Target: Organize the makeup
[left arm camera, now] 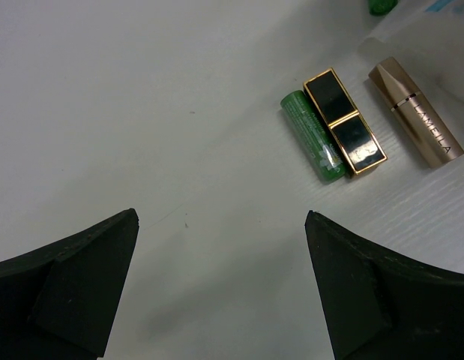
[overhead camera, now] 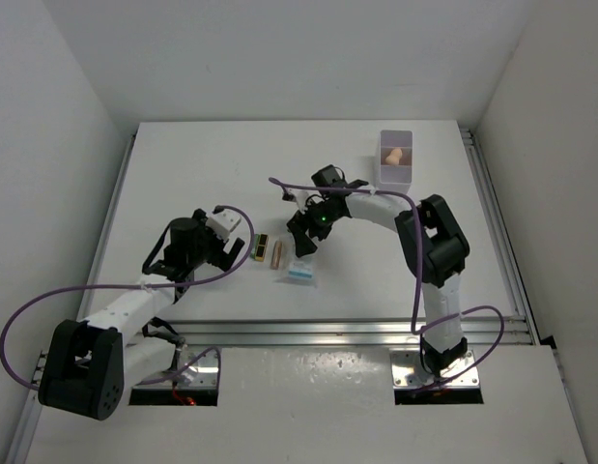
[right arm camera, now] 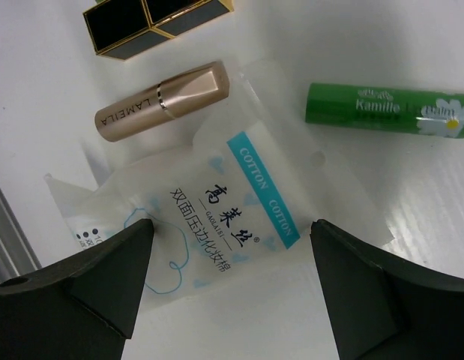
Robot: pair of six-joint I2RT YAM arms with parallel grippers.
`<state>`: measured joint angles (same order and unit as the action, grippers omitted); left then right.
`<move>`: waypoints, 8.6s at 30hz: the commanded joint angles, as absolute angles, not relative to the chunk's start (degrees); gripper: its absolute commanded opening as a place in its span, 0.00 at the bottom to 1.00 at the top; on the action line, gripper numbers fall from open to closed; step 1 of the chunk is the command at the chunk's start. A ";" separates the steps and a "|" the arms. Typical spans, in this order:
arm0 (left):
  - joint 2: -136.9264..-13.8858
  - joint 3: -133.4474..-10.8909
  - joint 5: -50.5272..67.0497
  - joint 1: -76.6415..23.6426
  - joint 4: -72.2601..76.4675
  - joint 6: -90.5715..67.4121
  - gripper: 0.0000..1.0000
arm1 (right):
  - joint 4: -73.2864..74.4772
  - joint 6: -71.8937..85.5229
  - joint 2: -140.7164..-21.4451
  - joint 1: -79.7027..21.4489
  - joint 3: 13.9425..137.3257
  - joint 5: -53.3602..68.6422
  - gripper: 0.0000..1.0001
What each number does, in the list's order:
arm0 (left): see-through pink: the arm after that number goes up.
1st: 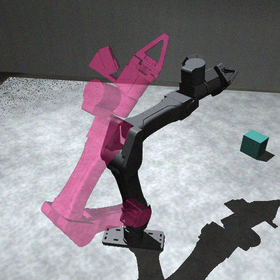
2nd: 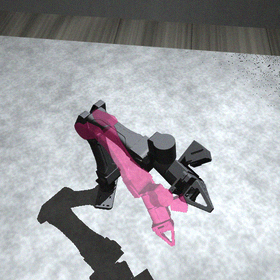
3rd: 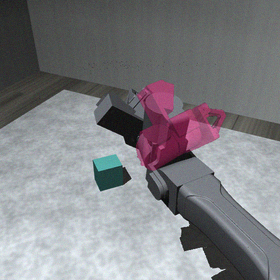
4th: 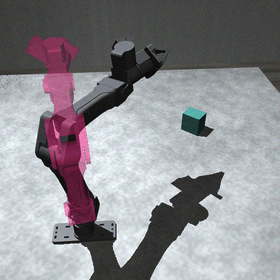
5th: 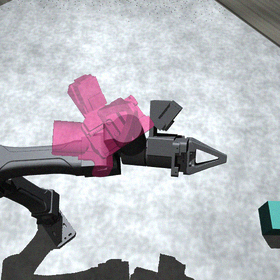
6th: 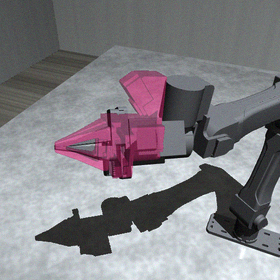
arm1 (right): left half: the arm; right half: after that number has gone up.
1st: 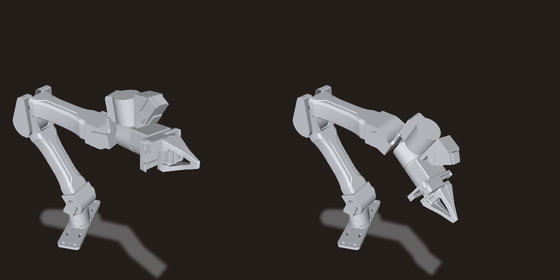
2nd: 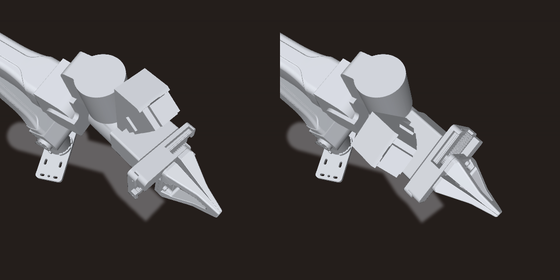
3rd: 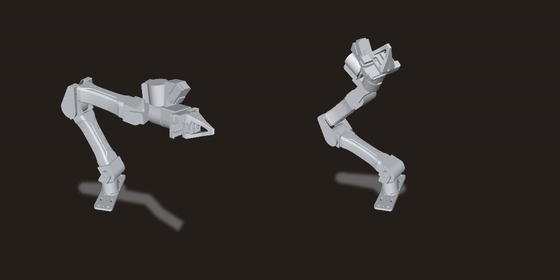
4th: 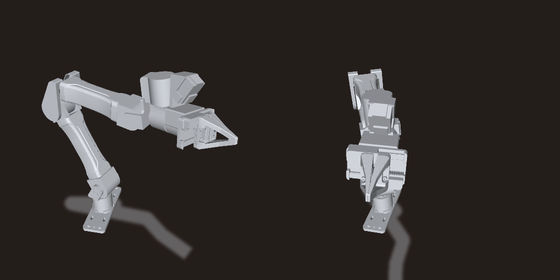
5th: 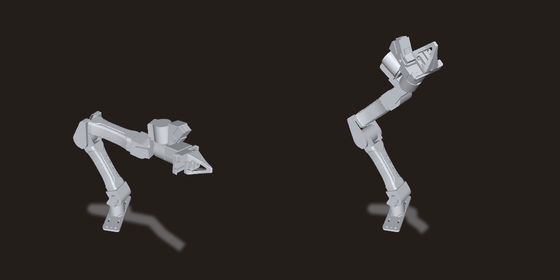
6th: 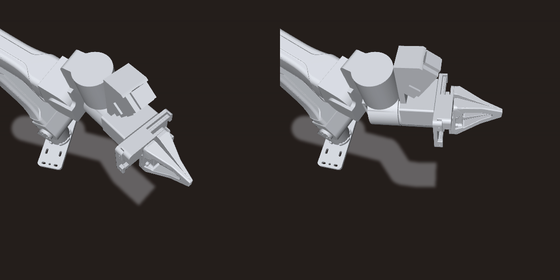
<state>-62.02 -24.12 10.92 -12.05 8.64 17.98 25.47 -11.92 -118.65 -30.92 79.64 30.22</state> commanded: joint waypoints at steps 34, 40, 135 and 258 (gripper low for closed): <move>-64.25 -27.16 12.74 -12.66 8.35 21.62 1.00 | 26.37 -22.67 -112.95 -32.79 73.76 23.73 0.00; -64.78 -26.63 12.74 -12.66 9.05 21.62 1.00 | 21.45 -21.80 -104.95 -29.71 71.28 17.34 0.00; -90.18 -50.71 13.62 -12.13 -0.88 20.83 1.00 | -24.26 -64.85 -117.07 2.02 76.38 21.27 0.00; -81.56 -38.58 15.73 -11.60 5.89 21.36 1.00 | -44.37 7.30 -107.58 -3.08 58.10 1.76 0.00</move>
<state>-83.33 -39.03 15.62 -11.92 3.99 21.78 -36.34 8.67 -107.72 -3.05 55.86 1.69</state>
